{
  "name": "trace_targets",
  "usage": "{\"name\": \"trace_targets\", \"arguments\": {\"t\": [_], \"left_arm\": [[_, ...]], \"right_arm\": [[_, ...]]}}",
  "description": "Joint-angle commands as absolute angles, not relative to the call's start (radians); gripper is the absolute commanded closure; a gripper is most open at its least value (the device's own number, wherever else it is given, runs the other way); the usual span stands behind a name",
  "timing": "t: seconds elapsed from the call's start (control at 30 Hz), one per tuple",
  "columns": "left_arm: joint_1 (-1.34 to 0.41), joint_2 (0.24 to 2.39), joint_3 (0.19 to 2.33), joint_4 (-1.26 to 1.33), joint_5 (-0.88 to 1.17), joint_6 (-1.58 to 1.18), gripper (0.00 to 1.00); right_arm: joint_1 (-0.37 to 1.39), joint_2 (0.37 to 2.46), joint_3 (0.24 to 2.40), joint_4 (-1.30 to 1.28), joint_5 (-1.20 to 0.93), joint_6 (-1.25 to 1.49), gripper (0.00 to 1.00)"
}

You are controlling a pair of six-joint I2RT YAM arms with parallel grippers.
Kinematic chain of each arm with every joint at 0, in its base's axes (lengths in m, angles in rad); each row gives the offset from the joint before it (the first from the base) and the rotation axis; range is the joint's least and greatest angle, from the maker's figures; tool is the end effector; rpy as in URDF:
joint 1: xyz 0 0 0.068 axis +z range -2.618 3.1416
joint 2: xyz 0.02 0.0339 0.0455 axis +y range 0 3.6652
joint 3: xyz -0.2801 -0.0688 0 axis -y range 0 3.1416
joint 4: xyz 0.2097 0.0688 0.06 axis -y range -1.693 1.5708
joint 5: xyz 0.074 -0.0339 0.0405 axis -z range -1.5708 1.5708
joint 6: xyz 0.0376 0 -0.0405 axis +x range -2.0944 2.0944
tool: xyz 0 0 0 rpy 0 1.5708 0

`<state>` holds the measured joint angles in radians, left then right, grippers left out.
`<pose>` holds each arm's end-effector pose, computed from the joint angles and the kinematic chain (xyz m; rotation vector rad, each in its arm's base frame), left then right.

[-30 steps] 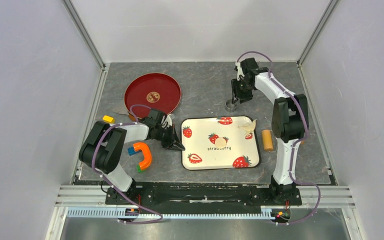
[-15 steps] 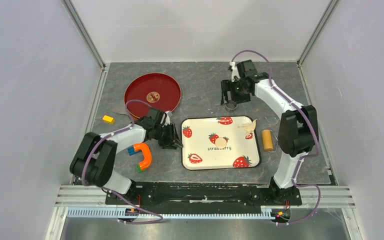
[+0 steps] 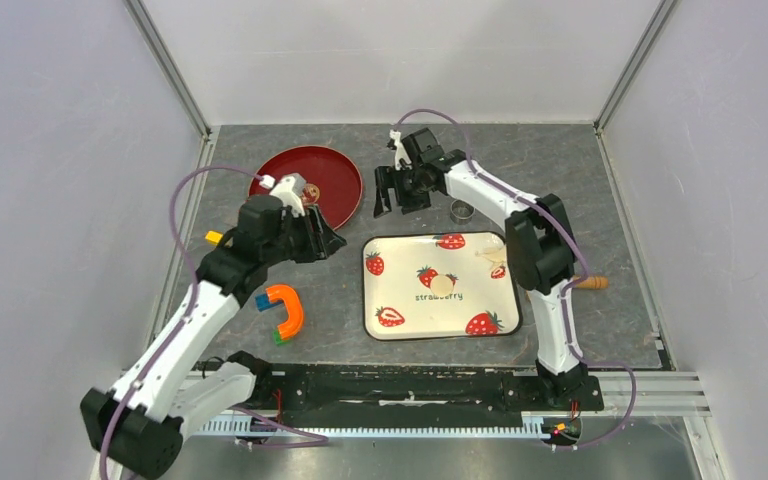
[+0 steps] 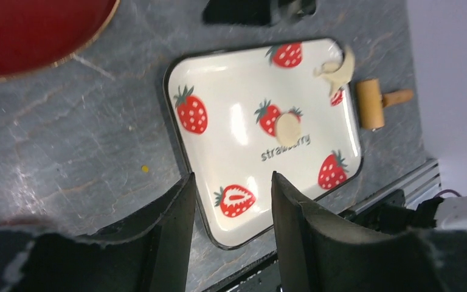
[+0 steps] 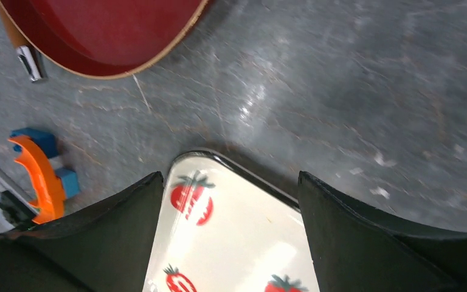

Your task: Roll out the dumpling wrappers from the dough

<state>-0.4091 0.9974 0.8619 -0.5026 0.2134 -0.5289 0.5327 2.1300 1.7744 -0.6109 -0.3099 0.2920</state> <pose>0.1555 -0.0761 0.3140 -0.0139 2.2974 -0.7412 0.3805 0.2376 0.2438 -0.4416 2.5880 0.7028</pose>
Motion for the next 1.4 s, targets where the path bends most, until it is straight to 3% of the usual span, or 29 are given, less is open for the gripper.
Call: {"name": "trace_targets", "arguments": {"t": [0.0,0.5,1.0,1.37], "left_arm": [[-0.407,0.87,0.929,-0.529,0.153,-0.472,0.46],[-0.407,0.776,0.912,-0.451,0.257,-0.44,0.47],[-0.407,0.746,0.899,-0.46,0.222,-0.422,0.47],[-0.408,0.751,0.889,-0.466,0.204,-0.417,0.47]], "right_arm": [[0.56,2.201,1.845,-0.489,-0.408,0.421,0.18],[0.612,2.433,1.985,-0.248,-0.387,0.764,0.23],[0.612,2.518,2.075,-0.374,-0.232,0.725,0.69],[0.5,2.372,1.898,-0.403,-0.225,0.617,0.84]]}}
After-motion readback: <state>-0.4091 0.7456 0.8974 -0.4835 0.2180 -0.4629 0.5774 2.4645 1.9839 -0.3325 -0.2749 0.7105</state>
